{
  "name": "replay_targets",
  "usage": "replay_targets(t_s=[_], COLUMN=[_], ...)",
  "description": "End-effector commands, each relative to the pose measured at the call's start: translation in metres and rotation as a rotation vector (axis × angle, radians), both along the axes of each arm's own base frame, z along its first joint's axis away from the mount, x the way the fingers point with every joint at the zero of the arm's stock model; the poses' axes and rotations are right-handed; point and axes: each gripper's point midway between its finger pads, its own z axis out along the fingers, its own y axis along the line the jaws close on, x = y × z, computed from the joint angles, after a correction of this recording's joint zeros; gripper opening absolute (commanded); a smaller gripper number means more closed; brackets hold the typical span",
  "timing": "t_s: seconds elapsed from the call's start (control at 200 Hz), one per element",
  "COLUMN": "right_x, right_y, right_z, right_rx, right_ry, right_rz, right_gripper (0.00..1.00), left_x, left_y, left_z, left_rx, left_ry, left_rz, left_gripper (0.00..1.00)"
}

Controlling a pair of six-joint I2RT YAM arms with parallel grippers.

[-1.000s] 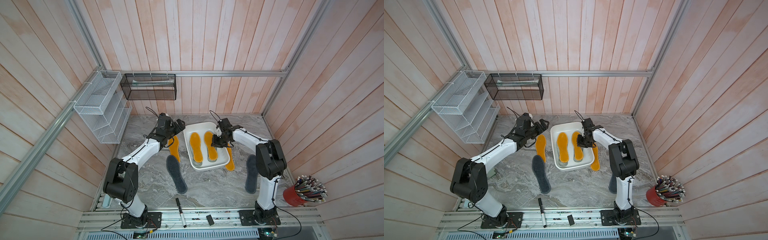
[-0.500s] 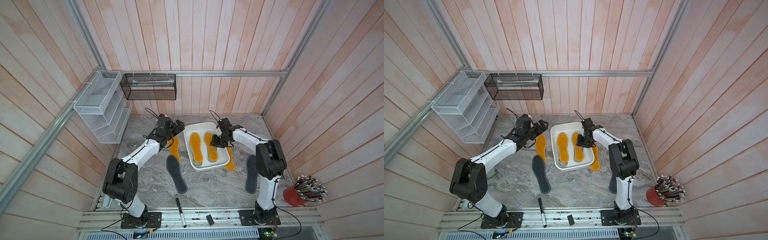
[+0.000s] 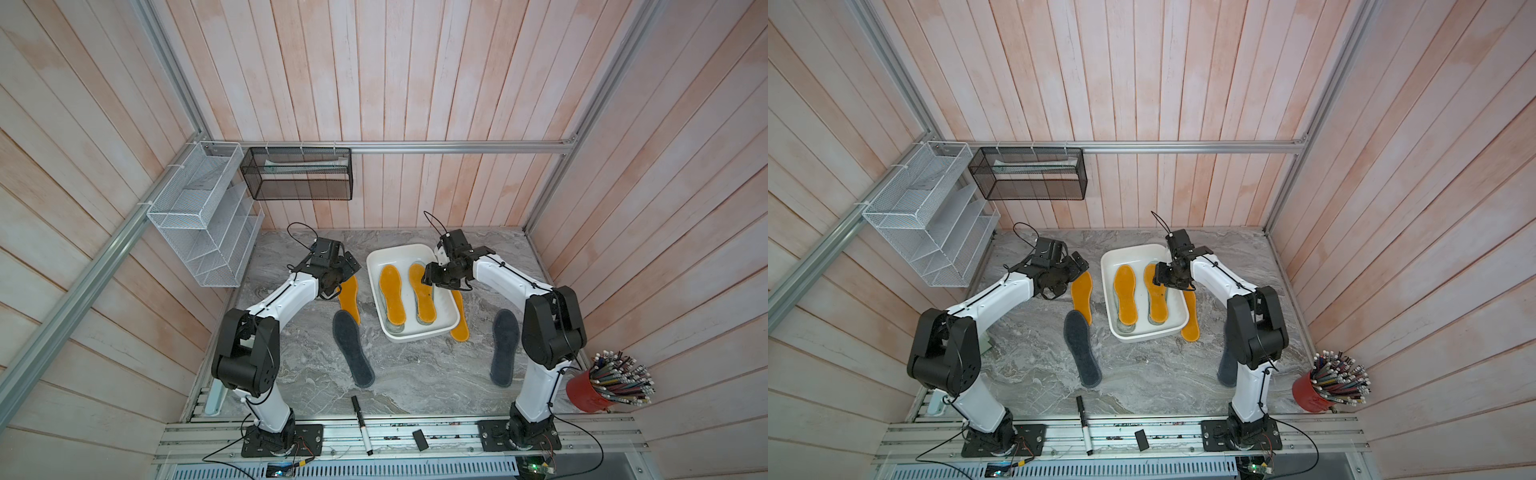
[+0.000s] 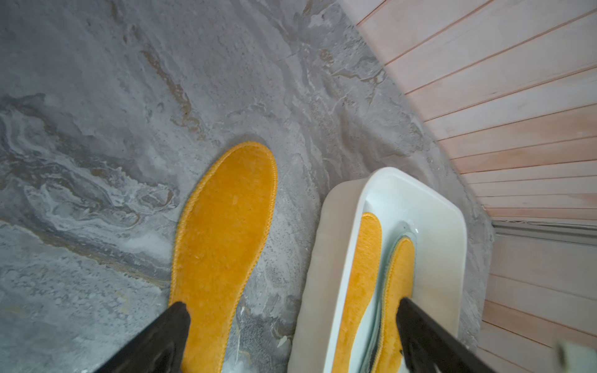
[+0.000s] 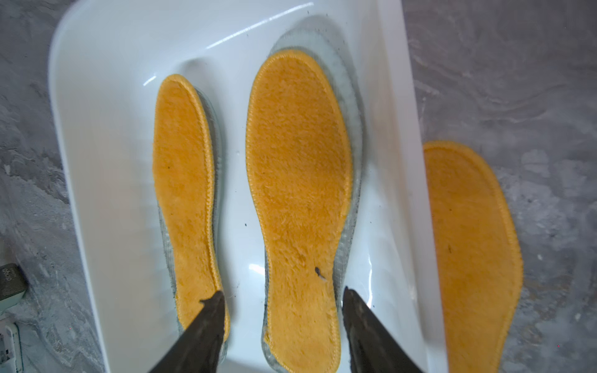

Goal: Put the insoles into the storage box
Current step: Place the insole in the storage box.

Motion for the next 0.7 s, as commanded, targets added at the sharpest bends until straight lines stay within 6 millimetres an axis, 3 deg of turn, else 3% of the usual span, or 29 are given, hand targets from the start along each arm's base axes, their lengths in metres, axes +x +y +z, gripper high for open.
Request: replay_targets(t_s=[0.0, 0.255, 0.69], right_x=[0.004, 0.005, 0.002], right_y=[0.006, 0.012, 0.014], right_z=[0.031, 0.057, 0.055], right_rx=[0.040, 0.113, 0.134], right_ry=[-0.113, -0.213, -0.211], right_rz=[0.026, 0.042, 0.045], right_gripper=[0.60, 0.61, 0.62], left_x=[-0.011, -0.031, -0.040], left_y=[0.003, 0.010, 0.025], left_z=[-0.019, -0.049, -0.075], left_rx=[0.017, 0.099, 0.209], left_ry=[0.125, 0.313, 0.420], left_rz=[-0.004, -0.048, -0.127], left_gripper=[1.00, 1.00, 0.95])
